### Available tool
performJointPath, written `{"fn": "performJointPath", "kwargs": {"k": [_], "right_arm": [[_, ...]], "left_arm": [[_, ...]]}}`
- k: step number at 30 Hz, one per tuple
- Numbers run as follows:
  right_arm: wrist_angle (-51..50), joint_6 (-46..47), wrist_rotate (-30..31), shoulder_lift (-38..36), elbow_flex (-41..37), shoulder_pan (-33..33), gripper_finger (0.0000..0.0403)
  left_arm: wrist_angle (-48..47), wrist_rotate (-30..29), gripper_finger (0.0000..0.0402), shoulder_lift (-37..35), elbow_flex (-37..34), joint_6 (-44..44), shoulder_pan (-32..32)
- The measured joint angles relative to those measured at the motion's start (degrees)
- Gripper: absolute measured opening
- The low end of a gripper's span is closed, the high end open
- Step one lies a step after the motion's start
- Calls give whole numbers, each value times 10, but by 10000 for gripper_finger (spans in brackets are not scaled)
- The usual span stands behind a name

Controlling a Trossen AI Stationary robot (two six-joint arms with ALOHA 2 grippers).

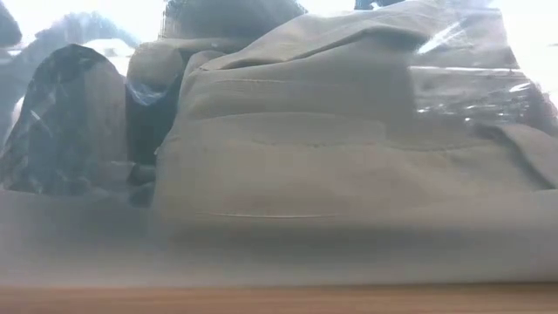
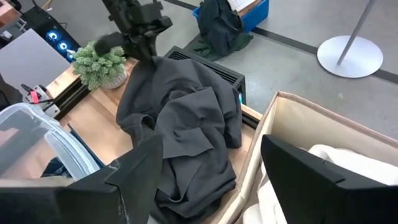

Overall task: Sort clothes
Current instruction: Put the black pants into the brown bin

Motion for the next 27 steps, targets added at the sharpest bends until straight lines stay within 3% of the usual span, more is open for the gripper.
{"fn": "performJointPath", "kwargs": {"k": [7, 19, 23, 27], "right_arm": [[0, -3, 0, 0, 0, 0, 260], [69, -17, 6, 4, 1, 0, 267], [84, -25, 4, 20, 20, 0, 263], [91, -52, -33, 54, 74, 0, 272]], "left_arm": [[-20, 105, 1, -51, 0, 11, 0], [-3, 120, 0, -204, 1, -3, -5], [51, 105, 0, -258, 3, -51, -5], [96, 112, 0, -299, 51, -116, -8]]}}
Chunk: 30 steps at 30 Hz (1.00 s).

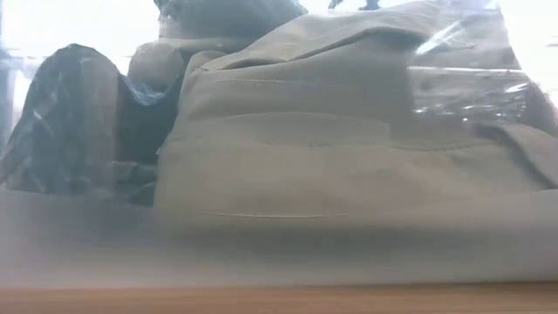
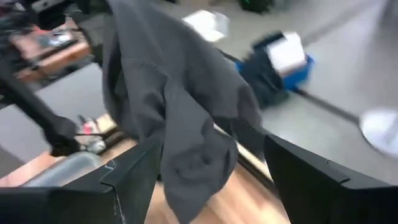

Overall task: Sort clothes
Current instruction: Put the black pants into the brown bin

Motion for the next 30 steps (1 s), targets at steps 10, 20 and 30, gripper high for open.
{"fn": "performJointPath", "kwargs": {"k": [10, 20, 30], "right_arm": [[75, -152, -45, 153, 232, 56, 306], [188, -187, -91, 249, 339, 103, 334], [220, -164, -198, 258, 340, 134, 164]], "left_arm": [[11, -58, 0, 9, 264, -120, -119], [115, -80, 0, -9, 244, -240, -236], [144, -167, 2, 20, 257, -254, -365]]}}
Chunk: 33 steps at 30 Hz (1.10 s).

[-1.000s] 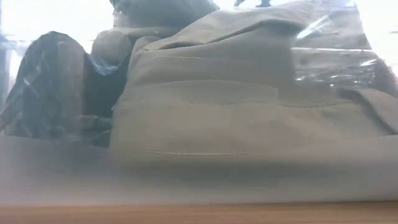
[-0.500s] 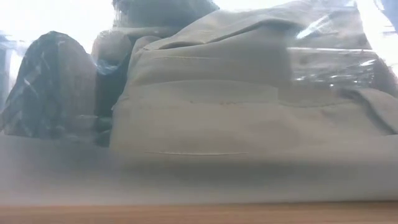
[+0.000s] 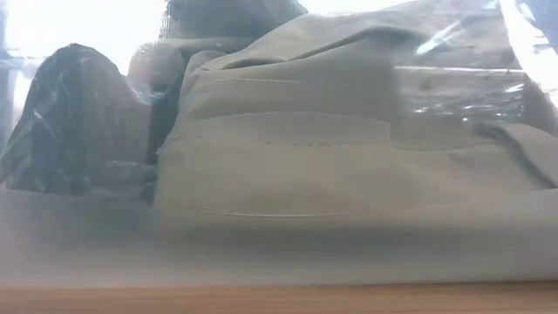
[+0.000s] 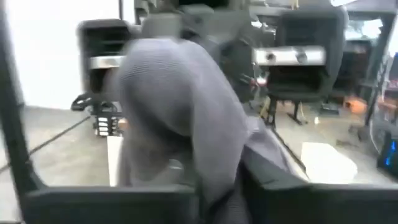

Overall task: Sort clothes
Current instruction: Put the black pants into the brown bin

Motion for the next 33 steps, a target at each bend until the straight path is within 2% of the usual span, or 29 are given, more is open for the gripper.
{"fn": "performJointPath", "kwargs": {"k": [2, 4, 6, 9, 12, 14, 17, 19, 22, 25, 28, 31, 33], "right_arm": [[-4, -21, -1, -11, 10, 13, 63], [-10, -29, -6, -25, 17, 28, 27], [-15, -22, -14, -52, 17, 40, 17], [-26, 15, -49, -93, 20, 55, 14], [-22, 107, -154, -124, 22, 69, 14], [-23, 176, -205, -135, 21, 86, 14], [-43, 202, -206, -141, 20, 133, 14], [-71, 162, -152, -139, 19, 168, 14], [-173, 71, 23, -126, 19, 207, 14], [-336, 17, 162, -99, 18, 224, 14], [-463, 39, 302, -62, 11, 237, 14], [-575, 70, 487, -34, 9, 245, 14], [-639, 108, 569, -22, 9, 247, 14]], "left_arm": [[-10, -1, 15, -1, 13, -10, -7], [-18, 29, 40, -7, 21, -29, -7], [-18, 61, 75, -21, 16, -48, -7], [-30, 59, 138, -41, 21, -67, -7], [-31, 47, 194, -59, 20, -78, -7], [-31, 32, 220, -67, 21, -78, -7], [-32, -20, 243, -75, 20, -76, -7], [-36, -62, 248, -79, 20, -79, -7], [-47, -121, 248, -77, 20, -96, -7], [-59, -129, 243, -72, 19, -116, -6], [-77, -128, 233, -71, 19, -140, -7], [-101, -128, 227, -71, 19, -169, -7], [-120, -128, 223, -69, 19, -184, -11]]}}
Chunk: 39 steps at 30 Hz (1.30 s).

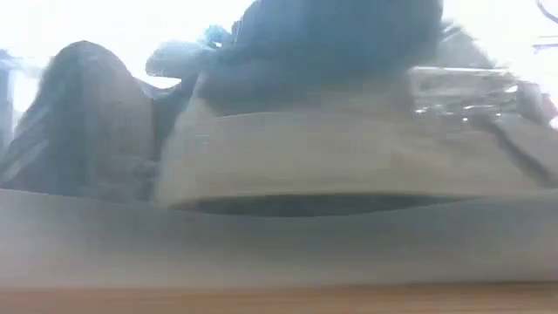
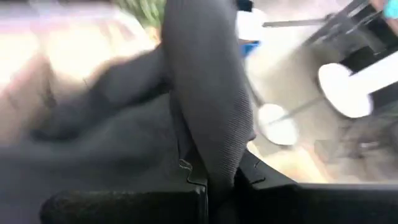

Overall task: Sort clothes
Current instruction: Put the black pants into the brown bin, then return to Home Position

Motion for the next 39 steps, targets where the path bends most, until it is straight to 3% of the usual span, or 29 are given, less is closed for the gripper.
{"fn": "performJointPath", "kwargs": {"k": [2, 4, 6, 7, 9, 10, 13, 18, 23, 26, 29, 32, 34, 36, 38, 39], "right_arm": [[11, 36, 20, 7, 0, 0, 13], [75, 64, -19, 11, 0, 2, 13], [165, 57, -105, 16, 0, 11, 13], [208, 38, -177, 18, 0, 18, 13], [252, 23, -312, 30, 0, 36, 14], [259, 21, -346, 36, 0, 45, 16], [239, 20, -336, 50, -4, 66, 38], [160, 47, -330, 26, -4, 63, 125], [117, 61, -278, -10, -3, 64, 218], [107, 34, -281, -33, -3, 71, 260], [97, -1, -260, -78, -17, 103, 285], [118, -17, -184, -154, -70, 161, 290], [154, -30, -102, -219, -134, 215, 284], [210, -33, -15, -287, -222, 273, 275], [338, -48, 92, -343, -325, 316, 266], [414, -72, 148, -366, -375, 329, 261]], "left_arm": [[-12, 1, 217, 4, 0, -6, -7], [-13, 1, 212, 8, 0, -7, -17], [-12, 1, 206, 13, 0, -7, -27], [-12, 1, 204, 17, 0, -7, -34], [-13, 1, 200, 23, 0, -7, -49], [-15, 1, 200, 25, 0, -7, -56], [-24, 1, 198, 27, 0, -7, -76], [-66, -4, 198, 20, 0, -17, -110], [-128, -79, 198, 18, 0, -18, -153], [-133, -105, 198, 18, 0, -30, -181], [-117, -141, 198, 5, -5, 10, -265], [-97, -265, 198, -24, -37, 108, -421], [-42, -417, 198, -54, -97, 175, -545], [46, -619, 198, -88, -194, 241, -653], [202, -792, 198, -123, -315, 269, -700], [282, -828, 198, -146, -382, 278, -701]]}}
